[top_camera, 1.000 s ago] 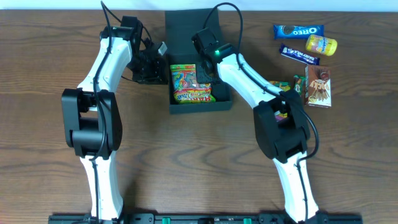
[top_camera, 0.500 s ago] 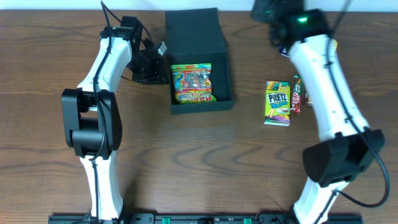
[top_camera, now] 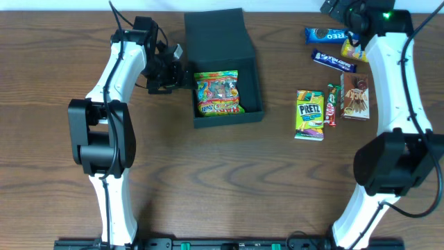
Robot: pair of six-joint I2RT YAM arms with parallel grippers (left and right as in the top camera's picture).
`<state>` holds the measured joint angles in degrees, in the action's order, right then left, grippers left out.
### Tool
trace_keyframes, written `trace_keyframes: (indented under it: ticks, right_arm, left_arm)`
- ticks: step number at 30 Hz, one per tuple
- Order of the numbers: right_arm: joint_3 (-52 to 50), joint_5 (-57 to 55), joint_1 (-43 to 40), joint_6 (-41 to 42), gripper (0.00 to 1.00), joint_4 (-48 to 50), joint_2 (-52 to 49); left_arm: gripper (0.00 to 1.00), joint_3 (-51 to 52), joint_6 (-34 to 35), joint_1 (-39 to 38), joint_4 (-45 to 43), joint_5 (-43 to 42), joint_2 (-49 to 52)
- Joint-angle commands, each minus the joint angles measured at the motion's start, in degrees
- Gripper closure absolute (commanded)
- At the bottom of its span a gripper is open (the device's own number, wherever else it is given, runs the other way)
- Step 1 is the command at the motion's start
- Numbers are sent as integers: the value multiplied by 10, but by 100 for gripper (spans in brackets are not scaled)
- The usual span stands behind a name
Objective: Pack container
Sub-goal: 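Withdraw the right gripper from the box toward the snack pile, then grasp the blue Oreo pack with the right gripper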
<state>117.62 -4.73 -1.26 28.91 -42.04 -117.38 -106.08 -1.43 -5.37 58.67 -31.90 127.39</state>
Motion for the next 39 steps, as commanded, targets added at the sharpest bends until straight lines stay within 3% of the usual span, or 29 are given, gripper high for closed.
trace_keyframes:
  ticks: [1, 3, 8, 11, 20, 25, 30, 32, 33, 39]
  right_arm:
    - [-2, 18, 2, 11, 1, 8, -2]
    - [-2, 17, 4, 20, 1, 25, -5]
    - [-2, 12, 2, 186, 1, 47, -41]
    - [-2, 26, 0, 207, 9, 77, -64]
    - [-1, -46, -2, 100, 15, 240, -132]
    - [0, -52, -6, 86, 14, 312, -172]
    - [16, -44, -20, 12, 15, 289, -200]
    - [45, -43, -25, -25, 35, 262, -213]
    - [70, -43, -29, -42, 40, 240, -222]
    - [293, -42, -35, -86, 37, 111, -330]
  left_arm:
    - [5, -1, 17, 4, 4, 10, -13]
    - [5, -7, 24, 9, 7, 10, -13]
    - [5, -36, 37, 28, 13, 8, -13]
    - [5, -47, 38, 35, 13, 8, -13]
    - [4, -49, 38, 36, 13, 8, -13]
    - [5, -49, 38, 36, 13, 8, -13]
    - [5, -49, 38, 36, 17, 8, -13]
    - [5, -49, 38, 36, 24, 8, -13]
    - [5, -49, 37, 36, 27, 8, -13]
    - [4, -49, 34, 36, 30, 8, -13]
